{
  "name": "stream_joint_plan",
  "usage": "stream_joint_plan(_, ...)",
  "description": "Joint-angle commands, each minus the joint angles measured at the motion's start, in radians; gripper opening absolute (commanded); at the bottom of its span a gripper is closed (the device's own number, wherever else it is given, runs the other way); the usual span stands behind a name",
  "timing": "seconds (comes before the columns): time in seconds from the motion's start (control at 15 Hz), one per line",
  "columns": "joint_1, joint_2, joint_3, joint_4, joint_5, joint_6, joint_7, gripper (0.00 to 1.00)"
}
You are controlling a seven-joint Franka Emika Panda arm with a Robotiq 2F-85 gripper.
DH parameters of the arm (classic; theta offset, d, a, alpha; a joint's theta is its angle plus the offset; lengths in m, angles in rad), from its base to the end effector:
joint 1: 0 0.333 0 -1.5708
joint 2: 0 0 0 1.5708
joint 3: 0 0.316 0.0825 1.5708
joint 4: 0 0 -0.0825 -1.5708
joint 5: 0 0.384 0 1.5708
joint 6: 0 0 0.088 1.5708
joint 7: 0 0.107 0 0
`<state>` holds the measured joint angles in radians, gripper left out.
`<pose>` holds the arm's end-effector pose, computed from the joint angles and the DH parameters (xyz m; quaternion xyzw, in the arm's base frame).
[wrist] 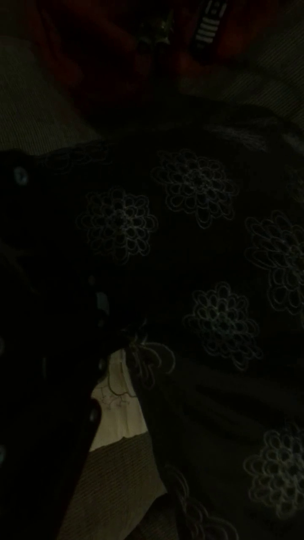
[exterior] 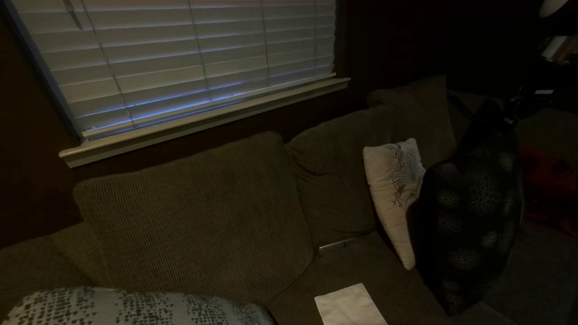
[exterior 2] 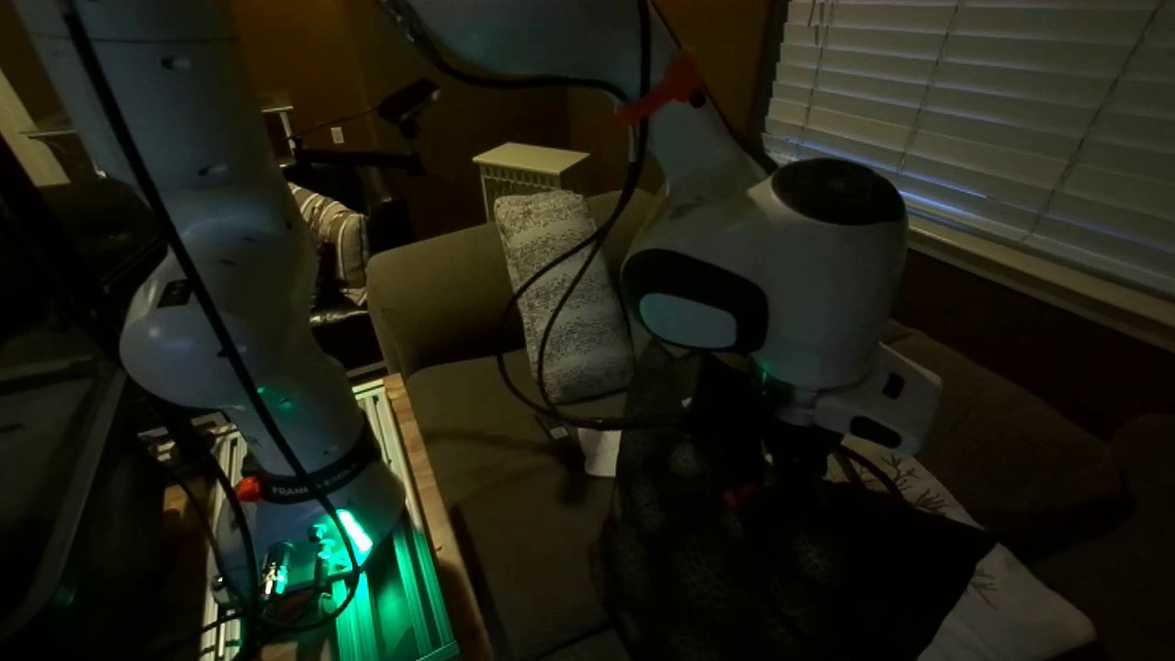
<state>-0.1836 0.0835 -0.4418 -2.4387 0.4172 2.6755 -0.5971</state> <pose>0.3978 -0.3037 0.2869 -0.9745 0.1886 -0.1189 0.0270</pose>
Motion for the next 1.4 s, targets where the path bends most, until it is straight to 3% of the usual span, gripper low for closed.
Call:
stream_joint_plan(0.0, -0.025, 0.070, 0.016, 0.117, 0.150, -0.002, -0.101, 0.01)
stream_joint_plan(0.73, -0.075, 0.333, 0.058, 0.340, 0.242, -0.008, -0.096, 0.01)
stream_joint_plan(0.8, -0.174, 0.328, 0.159, 0.351, 0.175, 0.002, -0.041, 0.01)
stream_joint_plan(0.93, -0.218, 0.356, 0.214, 0.382, 0.177, 0.010, -0.039, 0.01)
stream_joint_plan(1.07, -0.261, 0.373, 0.259, 0.409, 0.176, 0.004, -0.026, 0.30)
stream_joint_plan(1.33, -0.311, 0.351, 0.323, 0.424, 0.187, 0.008, -0.048, 0.57)
